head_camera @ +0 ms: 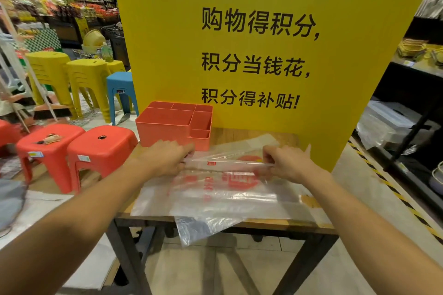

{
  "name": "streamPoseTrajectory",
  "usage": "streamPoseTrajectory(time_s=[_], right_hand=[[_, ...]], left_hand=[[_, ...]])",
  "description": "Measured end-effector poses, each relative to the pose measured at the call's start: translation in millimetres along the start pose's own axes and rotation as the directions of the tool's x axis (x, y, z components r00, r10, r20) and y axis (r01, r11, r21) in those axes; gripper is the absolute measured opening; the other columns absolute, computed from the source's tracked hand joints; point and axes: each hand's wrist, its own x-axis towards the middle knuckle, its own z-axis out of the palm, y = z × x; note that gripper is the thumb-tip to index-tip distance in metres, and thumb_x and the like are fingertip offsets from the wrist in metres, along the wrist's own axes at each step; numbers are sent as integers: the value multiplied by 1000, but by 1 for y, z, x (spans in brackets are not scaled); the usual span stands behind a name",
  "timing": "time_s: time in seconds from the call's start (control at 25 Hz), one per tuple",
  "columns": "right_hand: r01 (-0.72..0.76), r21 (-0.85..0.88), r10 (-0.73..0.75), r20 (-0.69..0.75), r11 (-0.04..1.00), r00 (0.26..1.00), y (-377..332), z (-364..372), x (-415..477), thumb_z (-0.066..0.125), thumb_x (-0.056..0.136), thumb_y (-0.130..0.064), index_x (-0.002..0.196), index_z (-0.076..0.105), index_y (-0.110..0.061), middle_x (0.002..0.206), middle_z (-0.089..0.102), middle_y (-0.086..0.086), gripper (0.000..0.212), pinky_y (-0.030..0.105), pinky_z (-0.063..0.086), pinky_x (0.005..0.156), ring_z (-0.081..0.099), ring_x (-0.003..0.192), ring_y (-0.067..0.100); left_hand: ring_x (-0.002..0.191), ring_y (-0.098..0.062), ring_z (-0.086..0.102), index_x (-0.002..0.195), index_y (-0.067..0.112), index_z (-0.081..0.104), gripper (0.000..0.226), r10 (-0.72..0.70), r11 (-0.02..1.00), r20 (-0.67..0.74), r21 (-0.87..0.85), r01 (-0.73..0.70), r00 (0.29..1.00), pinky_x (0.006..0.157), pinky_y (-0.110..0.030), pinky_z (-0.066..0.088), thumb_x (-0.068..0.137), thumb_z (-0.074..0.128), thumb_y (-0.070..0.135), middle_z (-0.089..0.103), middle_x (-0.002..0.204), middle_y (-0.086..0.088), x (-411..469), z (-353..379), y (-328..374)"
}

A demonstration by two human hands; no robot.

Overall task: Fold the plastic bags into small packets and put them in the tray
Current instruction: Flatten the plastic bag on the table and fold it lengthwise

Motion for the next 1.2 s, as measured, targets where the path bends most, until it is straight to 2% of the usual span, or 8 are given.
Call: streamPoseTrajectory(time_s=[0.2,0.32,0.4,0.48,0.6,0.88,1.04,1.2], right_hand=[[15,76,-14,-14,997,1000,-8,23,-8,70,89,-43,90,39,-31,89,52,-10,33,40,43,66,52,78,21],[10,142,-4,-40,990,999,-14,33,-14,65,90,-29,92,39,-33,96,53,-10,26,38,33,63,56,85,24],[4,230,3,-29,973,1000,-16,38,-19,66,89,-29,98,43,-36,105,58,-10,25,37,41,71,60,96,22],[14,314,-13,-5,949,1000,-17,38,-26,67,92,-43,118,51,-37,125,60,-14,30,36,49,89,59,112,13],[2,391,-29,64,920,998,-19,37,-36,52,97,-68,149,46,-34,140,47,-23,63,35,40,108,45,127,2],[-23,307,1,71,951,997,-21,44,-35,56,101,-52,153,46,-29,156,49,-8,58,36,36,116,44,143,16],[-39,245,31,37,969,999,-22,42,-32,64,94,-58,152,47,-30,154,50,-4,67,39,40,110,45,140,21],[-75,210,71,24,975,997,-25,33,-28,75,85,-58,144,53,-32,127,55,-4,67,36,41,92,49,123,21]], left_hand=[[58,-16,43,104,28,27,26,20,992,-151,123,-1,988,50,-30,31,100,50,18,47,74,5,-23,13,12],[80,-22,57,102,31,31,30,31,997,-136,-67,-41,990,64,-36,42,95,56,18,63,96,-1,-21,35,0],[109,-16,58,121,38,42,32,42,936,-64,-347,-62,997,88,-36,49,97,64,34,61,124,9,-22,45,-5],[130,-5,46,148,35,41,61,82,875,-10,-477,-77,997,108,-28,40,95,64,56,46,143,21,-28,49,-6],[151,-8,28,161,26,32,71,94,843,31,-534,-63,995,119,-19,19,100,43,60,32,164,12,-31,53,-4],[159,-13,4,165,17,19,66,74,874,74,-485,-29,994,121,-19,1,109,46,40,9,172,1,-21,73,-8],[157,-19,20,160,23,35,67,26,889,20,-457,-14,999,125,-31,18,102,57,48,23,170,4,-21,78,-10],[121,-13,52,131,32,53,53,-41,896,-89,-445,-3,995,96,-33,46,88,76,53,54,131,14,-24,62,-8]])
